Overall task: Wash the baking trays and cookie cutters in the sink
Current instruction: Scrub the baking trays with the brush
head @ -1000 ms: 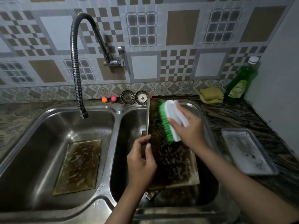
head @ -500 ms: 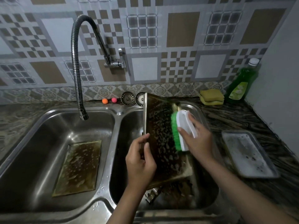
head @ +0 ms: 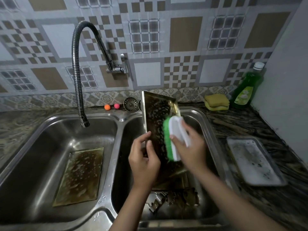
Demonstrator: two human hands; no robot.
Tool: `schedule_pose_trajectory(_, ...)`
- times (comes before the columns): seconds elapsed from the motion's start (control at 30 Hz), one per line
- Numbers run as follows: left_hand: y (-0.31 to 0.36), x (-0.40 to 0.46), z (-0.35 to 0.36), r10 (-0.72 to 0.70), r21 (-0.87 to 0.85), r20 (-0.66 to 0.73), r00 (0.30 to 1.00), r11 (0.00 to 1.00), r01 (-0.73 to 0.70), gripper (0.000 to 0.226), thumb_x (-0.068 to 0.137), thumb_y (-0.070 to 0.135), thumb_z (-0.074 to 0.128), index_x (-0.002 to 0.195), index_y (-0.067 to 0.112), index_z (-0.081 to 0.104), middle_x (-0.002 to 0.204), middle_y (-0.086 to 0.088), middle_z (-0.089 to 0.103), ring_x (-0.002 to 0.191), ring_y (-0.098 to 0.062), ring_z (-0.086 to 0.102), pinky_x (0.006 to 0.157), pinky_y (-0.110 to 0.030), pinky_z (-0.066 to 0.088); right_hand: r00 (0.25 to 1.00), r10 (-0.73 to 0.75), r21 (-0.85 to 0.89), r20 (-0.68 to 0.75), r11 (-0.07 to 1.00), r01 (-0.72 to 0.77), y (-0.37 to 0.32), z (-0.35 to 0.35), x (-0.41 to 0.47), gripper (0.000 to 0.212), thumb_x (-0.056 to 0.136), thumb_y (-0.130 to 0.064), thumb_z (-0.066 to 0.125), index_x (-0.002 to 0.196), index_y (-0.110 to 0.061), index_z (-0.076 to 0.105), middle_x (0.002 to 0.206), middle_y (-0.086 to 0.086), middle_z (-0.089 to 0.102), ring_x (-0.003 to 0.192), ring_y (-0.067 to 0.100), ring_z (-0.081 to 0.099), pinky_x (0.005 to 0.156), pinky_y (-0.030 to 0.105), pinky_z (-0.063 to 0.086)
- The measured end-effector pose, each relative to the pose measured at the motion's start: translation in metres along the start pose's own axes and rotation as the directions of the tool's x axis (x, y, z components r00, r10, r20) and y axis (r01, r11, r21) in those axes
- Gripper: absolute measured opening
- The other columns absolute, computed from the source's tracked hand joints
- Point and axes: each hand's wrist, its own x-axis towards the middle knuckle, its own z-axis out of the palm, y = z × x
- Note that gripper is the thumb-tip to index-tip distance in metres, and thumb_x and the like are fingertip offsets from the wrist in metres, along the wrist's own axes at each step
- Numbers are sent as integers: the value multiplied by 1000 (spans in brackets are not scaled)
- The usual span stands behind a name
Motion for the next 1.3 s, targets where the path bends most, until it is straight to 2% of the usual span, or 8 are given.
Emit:
schedule_pose_trajectory(0.13, -4, 6, -6, -107, -59, 23, 994, 992, 108, 35, 92, -1, 53, 106, 30, 57, 94, 25, 64, 77, 2, 62, 60, -9, 45, 978, -132, 99, 160, 988, 118, -17, 12, -35, 64, 76, -22, 78, 133, -31, 49, 130, -27, 53, 120, -2, 53, 96, 14, 45)
schedule_pose_trajectory(0.3, 1, -6, -2, -152, -85, 121, 981, 983, 163, 32, 90, -3, 55, 112, 21, 59, 105, 6, 63, 76, 11, 59, 58, -5, 44, 994, -40, -32, 106, 999, 43, -30, 8, 26, 62, 80, -23, 76, 136, -24, 50, 131, -7, 57, 115, 9, 56, 93, 25, 51)
schedule_pose_trajectory(0.53, -11, 3, -12, -366, -204, 49, 930, 907, 368, 30, 91, 0, 54, 113, 19, 60, 114, -16, 63, 109, -32, 60, 95, -55, 48, 967, -60, 90, 248, 995, 39, -8, 10, -35, 62, 75, -26, 78, 132, -30, 54, 128, -25, 56, 119, -2, 54, 97, 16, 46)
schedule_pose_trajectory(0.67, -3, -10, -8, -278, -175, 74, 958, 942, 287, 30, 91, -2, 54, 114, 17, 59, 110, -7, 63, 88, 2, 64, 70, -13, 52, 993, 39, -42, 109, 998, -35, -2, -6, 1, 62, 78, -21, 77, 134, -24, 52, 128, -6, 59, 114, 8, 58, 91, 25, 52)
schedule_pose_trajectory(0.77, -3, -10, -4, -251, -169, 73, 965, 951, 260, 30, 90, -5, 54, 113, 14, 59, 109, -2, 63, 80, 13, 60, 63, -5, 47, 995, 15, 10, 101, 1000, -16, -8, 3, -15, 63, 76, -26, 78, 133, -34, 51, 123, -20, 59, 111, -1, 58, 90, 21, 52)
schedule_pose_trajectory(0.9, -11, -4, -7, -251, -139, 51, 967, 957, 255, 31, 90, -2, 56, 111, 20, 59, 109, 0, 63, 95, 9, 60, 74, -9, 49, 980, -24, 98, 197, 995, 5, 1, 7, -44, 66, 74, -27, 79, 132, -38, 50, 125, -26, 57, 113, 0, 57, 89, 15, 49)
schedule_pose_trajectory(1.1, -29, -2, -20, -397, -136, 58, 916, 906, 401, 30, 94, 1, 49, 118, 16, 59, 118, -1, 62, 116, -8, 57, 102, -36, 47, 1000, -1, -35, -2, 999, 1, 4, -36, 22, 68, 71, -31, 79, 133, -33, 50, 126, -18, 54, 108, 6, 58, 78, 9, 51)
schedule_pose_trajectory(1.3, -42, 15, -39, -492, -187, 57, 869, 849, 493, 36, 94, -2, 47, 103, 29, 62, 117, -8, 64, 113, -23, 59, 103, -50, 44, 991, -4, -22, 135, 1000, 7, 8, -71, 26, 59, 67, -47, 74, 123, -39, 58, 127, -21, 54, 118, -9, 49, 100, 32, 48)
